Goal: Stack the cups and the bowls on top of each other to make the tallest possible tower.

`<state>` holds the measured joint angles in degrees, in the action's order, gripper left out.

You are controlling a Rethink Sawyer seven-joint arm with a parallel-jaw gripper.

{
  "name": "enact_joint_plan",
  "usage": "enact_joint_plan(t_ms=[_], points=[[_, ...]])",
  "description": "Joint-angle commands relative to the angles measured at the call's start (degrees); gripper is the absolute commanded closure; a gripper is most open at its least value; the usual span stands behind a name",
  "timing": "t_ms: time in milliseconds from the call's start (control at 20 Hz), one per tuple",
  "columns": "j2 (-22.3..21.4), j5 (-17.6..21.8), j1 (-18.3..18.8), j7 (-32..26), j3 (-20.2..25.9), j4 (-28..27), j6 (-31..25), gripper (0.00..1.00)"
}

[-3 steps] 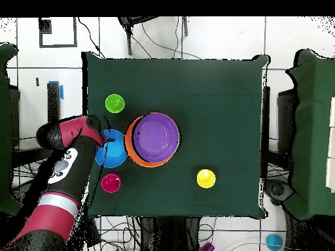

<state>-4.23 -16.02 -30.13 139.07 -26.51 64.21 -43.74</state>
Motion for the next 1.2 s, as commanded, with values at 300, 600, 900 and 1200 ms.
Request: enact_joint_plan(t_ms=[300,600,900,1200], points=[[4.34,-3.05,-1.91,16.8,2.54,0.52,4.49,1.0],[2.71,-4.25,-1.87,16.74,1.92,0.14,1.19,1.0],[-3.05,-4.44,-1.93,15.75,0.67,0.62,-2.25,1.0],[-11.61,-3.9,-1.39,12.17,0.65,4.33,-5.99,1.0]])
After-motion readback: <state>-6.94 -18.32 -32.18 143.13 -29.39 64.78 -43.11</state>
